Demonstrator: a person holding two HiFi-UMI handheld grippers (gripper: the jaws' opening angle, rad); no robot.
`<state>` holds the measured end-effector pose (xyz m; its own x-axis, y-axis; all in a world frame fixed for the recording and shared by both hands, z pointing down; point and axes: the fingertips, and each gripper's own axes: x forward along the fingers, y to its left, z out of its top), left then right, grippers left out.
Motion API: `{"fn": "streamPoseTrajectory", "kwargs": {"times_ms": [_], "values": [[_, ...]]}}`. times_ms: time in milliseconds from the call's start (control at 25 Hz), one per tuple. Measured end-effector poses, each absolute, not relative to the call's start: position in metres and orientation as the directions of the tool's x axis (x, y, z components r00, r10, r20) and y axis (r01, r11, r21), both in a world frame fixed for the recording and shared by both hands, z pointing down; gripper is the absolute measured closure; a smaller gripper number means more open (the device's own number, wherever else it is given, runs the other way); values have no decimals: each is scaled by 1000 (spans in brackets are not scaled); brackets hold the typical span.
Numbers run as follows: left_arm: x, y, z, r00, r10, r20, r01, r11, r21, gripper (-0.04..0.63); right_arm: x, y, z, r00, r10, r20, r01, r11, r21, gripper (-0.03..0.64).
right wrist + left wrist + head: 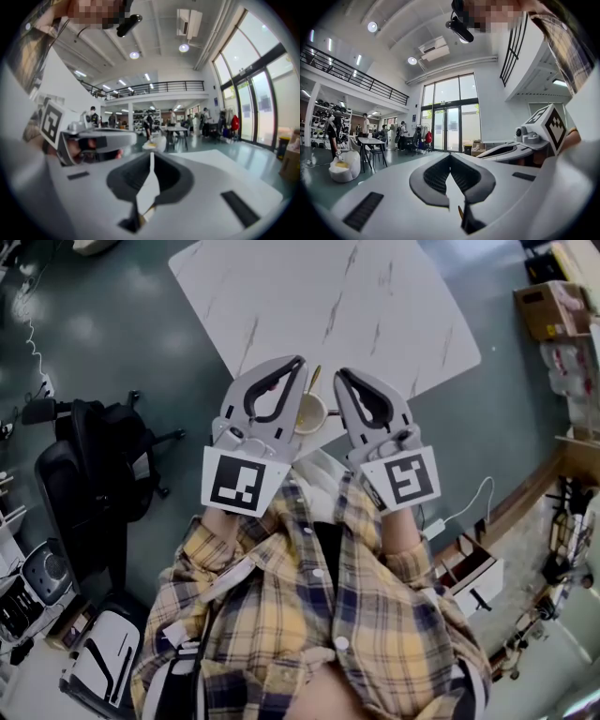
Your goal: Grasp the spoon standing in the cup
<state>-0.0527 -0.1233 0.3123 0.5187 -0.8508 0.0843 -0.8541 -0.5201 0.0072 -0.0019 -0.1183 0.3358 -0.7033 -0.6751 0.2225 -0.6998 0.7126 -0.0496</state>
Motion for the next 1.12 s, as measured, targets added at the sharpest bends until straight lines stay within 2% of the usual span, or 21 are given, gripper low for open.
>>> {"fn": "streamPoseTrajectory", "kwargs": {"times_ms": [520, 760, 1120], "values": [[-32, -134, 352, 572, -798, 191, -818, -574, 50, 575, 10, -122, 341, -673, -702, 235, -731, 680, -63, 577], [-28, -137, 373, 582, -778, 237, -807, -588, 51, 534, 14, -124, 348, -663, -707, 246, -741, 667, -81, 577], [-19, -135, 413, 601, -731, 324, -788, -609, 87, 511, 21, -124, 356, -650, -714, 262, -753, 651, -95, 577]]}}
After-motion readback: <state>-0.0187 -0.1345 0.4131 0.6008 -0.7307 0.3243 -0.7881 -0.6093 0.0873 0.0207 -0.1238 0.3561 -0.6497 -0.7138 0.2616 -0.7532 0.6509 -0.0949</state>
